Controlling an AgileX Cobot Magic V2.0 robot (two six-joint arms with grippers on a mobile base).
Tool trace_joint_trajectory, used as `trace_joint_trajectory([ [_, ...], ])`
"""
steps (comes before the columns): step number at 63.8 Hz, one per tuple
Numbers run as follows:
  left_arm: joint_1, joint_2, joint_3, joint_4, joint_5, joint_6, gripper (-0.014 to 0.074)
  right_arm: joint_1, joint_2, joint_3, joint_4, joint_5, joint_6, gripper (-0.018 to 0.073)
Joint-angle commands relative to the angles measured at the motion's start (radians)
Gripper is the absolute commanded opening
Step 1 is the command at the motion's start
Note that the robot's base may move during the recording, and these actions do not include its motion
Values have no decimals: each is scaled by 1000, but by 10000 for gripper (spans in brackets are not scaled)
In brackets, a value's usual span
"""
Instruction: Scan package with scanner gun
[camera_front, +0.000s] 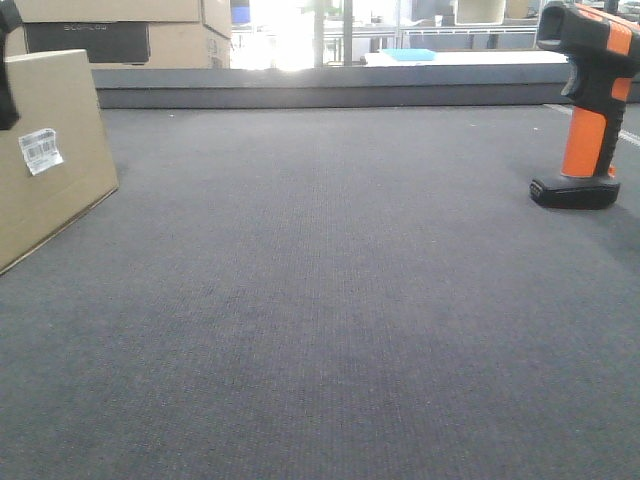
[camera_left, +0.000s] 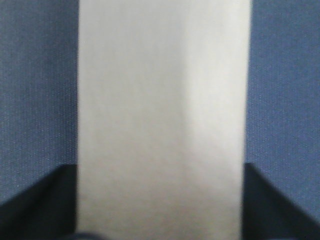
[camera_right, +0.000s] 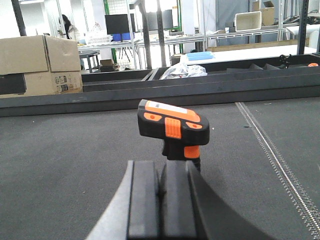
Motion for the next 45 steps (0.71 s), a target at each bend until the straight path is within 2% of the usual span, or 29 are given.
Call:
trace_joint_trajectory([
  [1, -2, -5, -5, 6, -2, 0, 601, 1, -6, 0, -5, -14, -9, -168],
  [6, -2, -5, -17, 6, 0, 0, 601, 1, -6, 0, -5, -16, -9, -168],
  [19, -2, -31, -117, 6, 89, -9, 548, 1, -6, 0, -5, -53, -9, -168],
  [36, -2, -187, -152, 6, 118, -58, 483, 1, -6, 0, -5, -52, -9, -168],
  [42, -2, -258, -139, 0, 120, -78, 442, 1, -6, 0, -5, -52, -9, -168],
  [45, -2, -293, -121, 0, 105, -89, 393, 1, -6, 0, -5, -52, -9, -168],
])
